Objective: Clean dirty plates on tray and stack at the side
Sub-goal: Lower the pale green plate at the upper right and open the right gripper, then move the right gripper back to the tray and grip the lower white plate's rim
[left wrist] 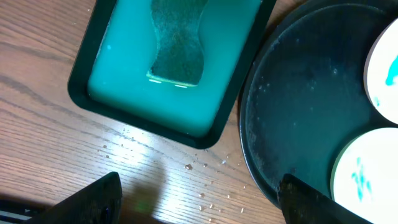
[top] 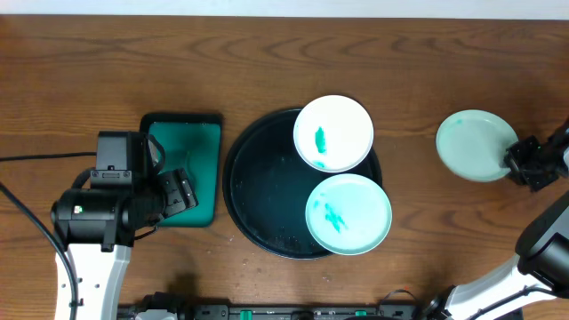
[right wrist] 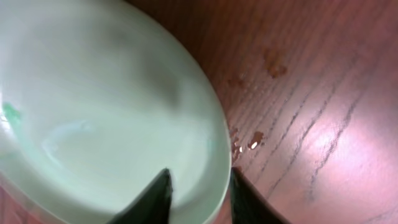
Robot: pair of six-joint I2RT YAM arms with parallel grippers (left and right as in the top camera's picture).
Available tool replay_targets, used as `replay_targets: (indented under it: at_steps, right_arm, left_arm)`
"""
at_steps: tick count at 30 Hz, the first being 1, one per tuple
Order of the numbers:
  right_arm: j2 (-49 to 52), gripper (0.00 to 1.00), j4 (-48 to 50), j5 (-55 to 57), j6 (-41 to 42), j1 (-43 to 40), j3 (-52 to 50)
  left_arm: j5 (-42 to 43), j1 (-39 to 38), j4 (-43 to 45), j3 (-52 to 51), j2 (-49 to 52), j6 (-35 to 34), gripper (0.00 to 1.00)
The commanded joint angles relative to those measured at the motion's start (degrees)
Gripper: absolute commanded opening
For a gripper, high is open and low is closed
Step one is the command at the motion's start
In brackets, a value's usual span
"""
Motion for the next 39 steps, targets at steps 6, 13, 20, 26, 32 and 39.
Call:
replay_targets:
  at_steps: [6,13,20,26,32,39]
  right_arm:
    - [-4.55,0.38,-0.44,-10.49,-5.68,0.28,0.57]
    - [-18.03,0.47,-3.65,-15.37,-11.78,6.01,0.57]
    - [-26.43,0.52,-16.11,-12.61,-13.88,18.62,0.57]
    - [-26.53,0.5,-26.21,-6.14,-13.81,29.27,-0.28]
    - [-26.51,0.54,-28.2,-5.31,-10.88,36.89,-4.04]
    - [-26.47,0.42,-25.4,-4.96,-7.34,39.93,-15.15]
  left_arm:
    - [-0.22,-0.13,-0.17,0.11,-0.17,0.72,0.81]
    - [-0.22,-0.13,-0.2,0.11,-0.17,0.72,0.81]
    - [-0.24,-0.13,-0.17,0.11,-0.17,0.72,0.81]
    - [-0.24,-0.13,-0.17,0.11,-0.17,0.72,0.81]
    - [-0.24,-0.11,-0.2,0.11,-0.17,0.72,0.81]
    - [-0.24,-0.13,-0.39,0.11,-0.17,0.72,0.81]
